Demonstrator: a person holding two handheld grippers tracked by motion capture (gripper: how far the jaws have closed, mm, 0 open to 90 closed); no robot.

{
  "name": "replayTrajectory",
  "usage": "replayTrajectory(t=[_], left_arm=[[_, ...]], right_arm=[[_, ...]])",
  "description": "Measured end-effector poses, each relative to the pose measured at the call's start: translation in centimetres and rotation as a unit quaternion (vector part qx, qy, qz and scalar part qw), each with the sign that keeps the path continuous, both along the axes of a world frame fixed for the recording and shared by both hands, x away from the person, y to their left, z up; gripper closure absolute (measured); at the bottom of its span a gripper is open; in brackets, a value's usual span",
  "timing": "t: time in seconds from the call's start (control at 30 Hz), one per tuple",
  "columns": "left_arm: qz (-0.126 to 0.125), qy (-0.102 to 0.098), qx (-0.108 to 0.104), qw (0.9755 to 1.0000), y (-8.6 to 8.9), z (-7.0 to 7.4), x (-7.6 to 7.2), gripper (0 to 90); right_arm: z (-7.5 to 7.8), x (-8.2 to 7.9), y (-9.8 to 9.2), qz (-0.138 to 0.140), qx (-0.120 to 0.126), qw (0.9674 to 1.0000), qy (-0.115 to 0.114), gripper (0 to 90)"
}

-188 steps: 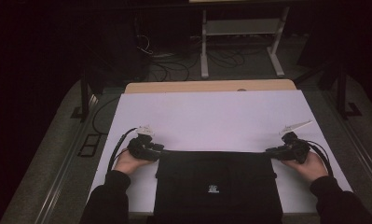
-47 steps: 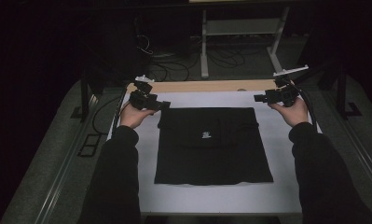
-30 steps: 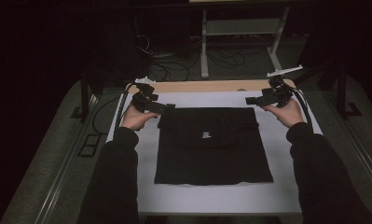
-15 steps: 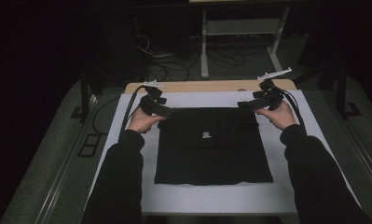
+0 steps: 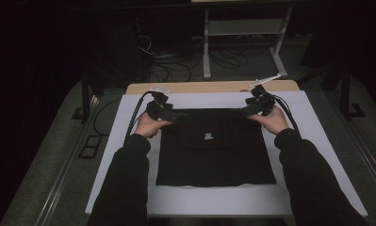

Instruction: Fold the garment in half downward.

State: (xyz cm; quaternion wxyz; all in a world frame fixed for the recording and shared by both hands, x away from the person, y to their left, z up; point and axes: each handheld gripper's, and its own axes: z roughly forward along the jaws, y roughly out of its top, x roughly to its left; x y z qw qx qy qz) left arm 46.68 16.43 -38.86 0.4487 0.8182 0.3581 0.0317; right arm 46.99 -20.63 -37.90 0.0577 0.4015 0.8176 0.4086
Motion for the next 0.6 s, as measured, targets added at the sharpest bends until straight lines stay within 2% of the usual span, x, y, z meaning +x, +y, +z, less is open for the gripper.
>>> replayTrajectory(t=[0.1, 0.33, 0.6], left_arm=[[0.001, 0.009, -0.008, 0.9999, 0.0, -0.6, 0.2, 0.0], [-0.009, 0.026, -0.001, 0.9996, -0.6, -1.8, 0.5, 0.0], [-0.007, 0.041, -0.004, 0.9991, -1.1, -3.1, 1.0, 0.0]], right_arm=[[-0.5, 0.1, 0.5, 0.007, -0.001, 1.0000, 0.006, 1.4], [-1.6, 0.3, 1.5, 0.020, -0.005, 0.9996, 0.017, 1.4], [-3.2, 0.8, 2.2, 0.018, 0.000, 0.9994, 0.031, 1.8]])
